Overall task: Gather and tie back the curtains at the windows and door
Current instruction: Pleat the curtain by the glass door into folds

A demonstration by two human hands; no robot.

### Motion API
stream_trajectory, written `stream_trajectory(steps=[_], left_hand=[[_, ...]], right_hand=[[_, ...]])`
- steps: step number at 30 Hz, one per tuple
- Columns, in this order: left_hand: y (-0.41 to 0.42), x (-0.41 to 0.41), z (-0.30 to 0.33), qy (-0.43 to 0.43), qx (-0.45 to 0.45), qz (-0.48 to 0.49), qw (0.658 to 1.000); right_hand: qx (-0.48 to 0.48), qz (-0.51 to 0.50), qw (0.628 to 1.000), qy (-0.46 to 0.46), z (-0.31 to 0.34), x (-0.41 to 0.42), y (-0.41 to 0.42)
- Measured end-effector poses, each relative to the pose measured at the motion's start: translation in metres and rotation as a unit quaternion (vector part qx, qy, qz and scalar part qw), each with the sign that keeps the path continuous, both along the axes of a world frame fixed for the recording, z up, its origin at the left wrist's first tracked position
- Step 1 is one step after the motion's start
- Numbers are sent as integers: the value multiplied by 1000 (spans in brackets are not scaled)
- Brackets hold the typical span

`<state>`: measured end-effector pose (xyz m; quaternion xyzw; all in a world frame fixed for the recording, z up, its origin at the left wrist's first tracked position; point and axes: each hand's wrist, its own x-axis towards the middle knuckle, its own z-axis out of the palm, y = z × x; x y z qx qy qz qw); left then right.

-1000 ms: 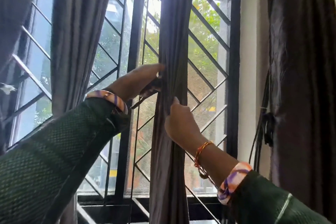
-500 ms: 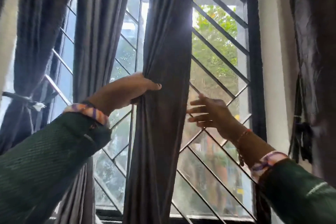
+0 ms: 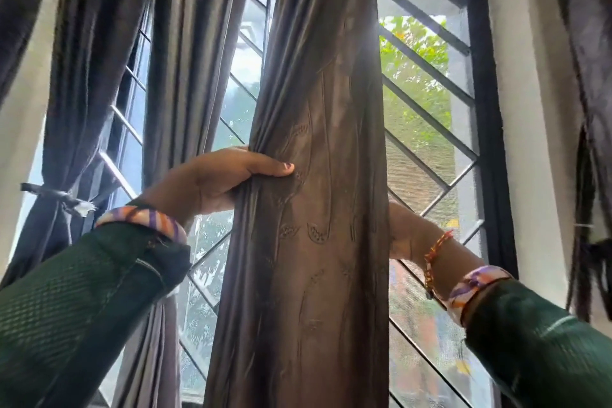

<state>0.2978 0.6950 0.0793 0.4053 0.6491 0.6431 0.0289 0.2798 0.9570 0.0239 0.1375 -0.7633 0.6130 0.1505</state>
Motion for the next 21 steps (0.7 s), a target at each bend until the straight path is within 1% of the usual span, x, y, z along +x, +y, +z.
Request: stream_trajectory(steps=[1, 2, 5, 7, 8, 10, 12, 14, 16, 17, 18, 19, 20, 21], left_hand=[[-1, -1, 1, 1, -3, 2, 1000], [-2, -3, 1, 2, -8, 2, 1000], [-1, -7, 3, -1, -28, -4, 1000], [-1, -8, 4, 0, -32, 1, 999], [-2, -9, 5, 0, -31, 8, 999], [-2, -10, 5, 0, -37, 35, 999], [0, -15, 3, 22, -59, 102, 993], [7, -21, -2, 59, -83, 198, 975], [14, -24, -9, 99, -50, 276, 955], [17, -26, -13, 95, -22, 281, 955], [19, -26, -17, 59, 16, 241, 969], [20, -27, -21, -2, 58, 175, 983], [20, -28, -24, -74, 107, 95, 987], [21, -26, -26, -130, 157, 20, 979]], right_hand=[[-4, 36, 999, 8, 6, 0, -8], [5, 45, 999, 1, 13, 3, -14], [-37, 87, 996, -2, 16, 12, -24], [-50, 70, 996, 16, 19, 25, -27], [-64, 55, 996, 36, 22, 31, -27], [-95, -6, 994, 61, 27, 38, -19], [-127, -61, 985, 99, 31, 48, -14], [-116, -120, 975, 146, 34, 62, -17], [-90, -164, 961, 202, 34, 71, -27], [-84, -192, 950, 233, 33, 73, -33], [-78, -223, 934, 267, 32, 73, -39], [-66, -266, 911, 307, 32, 74, -45], [-38, -324, 879, 347, 31, 74, -50], [2, -384, 841, 380, 31, 74, -55]])
